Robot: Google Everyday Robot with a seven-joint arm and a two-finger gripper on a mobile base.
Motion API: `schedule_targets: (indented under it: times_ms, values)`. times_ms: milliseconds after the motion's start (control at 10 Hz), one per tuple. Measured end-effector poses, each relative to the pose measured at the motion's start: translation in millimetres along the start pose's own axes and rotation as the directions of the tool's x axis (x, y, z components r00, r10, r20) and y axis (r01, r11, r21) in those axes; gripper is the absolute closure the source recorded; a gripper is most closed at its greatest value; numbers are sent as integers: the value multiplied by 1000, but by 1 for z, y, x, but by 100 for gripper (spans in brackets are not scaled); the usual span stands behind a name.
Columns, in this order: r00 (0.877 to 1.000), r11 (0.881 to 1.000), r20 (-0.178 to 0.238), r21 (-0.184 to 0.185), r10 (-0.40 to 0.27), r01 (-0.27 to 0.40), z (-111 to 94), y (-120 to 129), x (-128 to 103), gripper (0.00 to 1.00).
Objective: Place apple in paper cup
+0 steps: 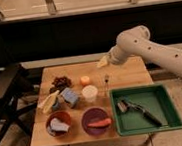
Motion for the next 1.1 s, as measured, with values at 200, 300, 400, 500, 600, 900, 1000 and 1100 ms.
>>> schedule_targets:
  times_ms: [200,300,400,500,600,900,1000,1100]
  values:
    - [999,999,14,21,33,-34,12,3,-6,20]
    - [999,999,15,23,39,-39,13,4,-6,20]
    - [999,999,15,24,38,-38,13,3,-6,20]
    - [999,999,15,25,39,-39,13,3,-6,20]
    - [999,999,15,20,29,-30,15,3,-7,20]
    - [1000,999,-9,-37,-30,30,30,27,-6,20]
    - [997,996,-32,-67,-67,65,44,51,-2,20]
    - [994,992,-57,-91,-96,91,57,70,4,20]
